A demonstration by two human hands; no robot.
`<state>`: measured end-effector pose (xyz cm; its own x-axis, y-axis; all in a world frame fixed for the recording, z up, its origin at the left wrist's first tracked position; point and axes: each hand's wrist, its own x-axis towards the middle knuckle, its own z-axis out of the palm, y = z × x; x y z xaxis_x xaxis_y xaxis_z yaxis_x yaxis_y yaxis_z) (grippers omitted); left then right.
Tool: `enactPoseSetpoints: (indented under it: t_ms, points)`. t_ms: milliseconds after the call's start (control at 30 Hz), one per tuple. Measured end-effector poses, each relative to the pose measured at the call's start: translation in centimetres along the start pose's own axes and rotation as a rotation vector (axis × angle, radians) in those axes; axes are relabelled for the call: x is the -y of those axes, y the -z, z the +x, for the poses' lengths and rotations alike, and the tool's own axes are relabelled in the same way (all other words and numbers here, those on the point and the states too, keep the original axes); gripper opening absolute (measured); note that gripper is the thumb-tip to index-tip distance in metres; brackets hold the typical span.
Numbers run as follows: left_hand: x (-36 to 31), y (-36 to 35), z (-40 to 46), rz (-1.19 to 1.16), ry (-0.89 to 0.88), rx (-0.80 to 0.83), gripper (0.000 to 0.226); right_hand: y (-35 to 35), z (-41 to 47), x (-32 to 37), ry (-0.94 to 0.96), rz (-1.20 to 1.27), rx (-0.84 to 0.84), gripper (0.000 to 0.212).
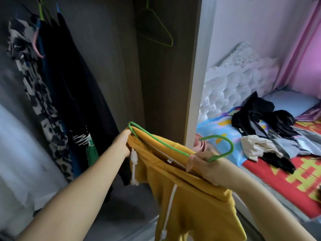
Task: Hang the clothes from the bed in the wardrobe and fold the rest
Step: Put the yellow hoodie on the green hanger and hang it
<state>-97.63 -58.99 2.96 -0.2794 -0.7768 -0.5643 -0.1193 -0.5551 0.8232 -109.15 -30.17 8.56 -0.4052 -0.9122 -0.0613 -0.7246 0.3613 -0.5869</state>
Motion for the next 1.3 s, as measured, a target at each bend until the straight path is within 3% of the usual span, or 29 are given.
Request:
enactPoseSetpoints:
  t_ms: [133, 267, 333, 433, 500, 567, 667, 733, 800, 933, 1000, 1100, 1167, 1200, 1300]
  points:
    - [0.5, -2.1, -2.0, 0.054, 0.058, 0.042, 0.028, 0.0, -2.2, -3.0, -0.01, -0.105, 0.086, 0.036]
    - [3.0, -4.2, -1.6, 0.255, -0.063, 0.018, 0.032, -0.6, -4.0, -5.2, -0.119, -0.019, 0.131, 0.038]
    - [4.9, -5.3, -3.3, 0.418, -0.186, -0.072, 0.026, -1.0, -4.6, -6.3, -0.16, -0.016, 0.161, 0.043]
    - [7.2, -7.9, -6.7, 0.908, -0.494, -0.194, 0.016, -3.2, -4.9, -7.4, -0.189, -0.091, 0.24, 0.038]
    - [8.3, -9.9, -8.8, 1.081, -0.734, -0.164, 0.016, -4.1, -4.4, -7.9, -0.195, -0.181, 0.251, 0.03]
    - [9.3, -11.0, -9.5, 1.108, -0.763, -0.071, 0.015, -2.1, -3.8, -8.0, -0.218, -0.093, 0.188, 0.025]
    - [10.4, -10.7, -9.1, 1.019, -0.66, 0.172, 0.014, 1.6, -2.7, -7.9, -0.316, 0.26, 0.07, 0.028]
    - [11.2, -10.7, -8.8, 0.914, -0.557, 0.361, 0.014, 1.2, -1.7, -7.3, -0.375, 0.246, 0.118, 0.027]
    - [12.0, -10.8, -8.8, 0.925, -0.517, 0.443, 0.015, -0.3, -1.1, -7.2, -0.418, 0.222, 0.228, 0.026]
    - [12.1, -9.8, -8.4, 0.744, -0.528, 0.47, 0.053, 1.0, 0.0, -7.6, -0.383, 0.492, 0.231, 0.014]
    - [12.5, -8.8, -8.6, 0.579, -0.534, 0.459, 0.039, 1.9, 0.4, -7.8, -0.345, 0.444, 0.227, 0.014]
    - [14.6, -6.2, -7.5, 0.465, -0.571, 0.16, 0.034, 3.9, 0.0, -6.7, -0.244, 0.193, 0.297, 0.022]
    - [14.8, -4.6, -7.0, 0.608, -0.669, 0.039, 0.049, 6.5, -0.3, -5.3, -0.172, 0.141, 0.339, 0.021]
    - [14.3, -4.4, -7.0, 0.729, -0.756, 0.065, 0.053, 7.8, -0.2, -4.5, -0.139, 0.11, 0.355, 0.023]
    - [12.0, -6.1, -9.1, 0.976, -0.913, 0.335, 0.039, 10.2, 0.5, -2.9, -0.063, 0.009, 0.363, 0.02]
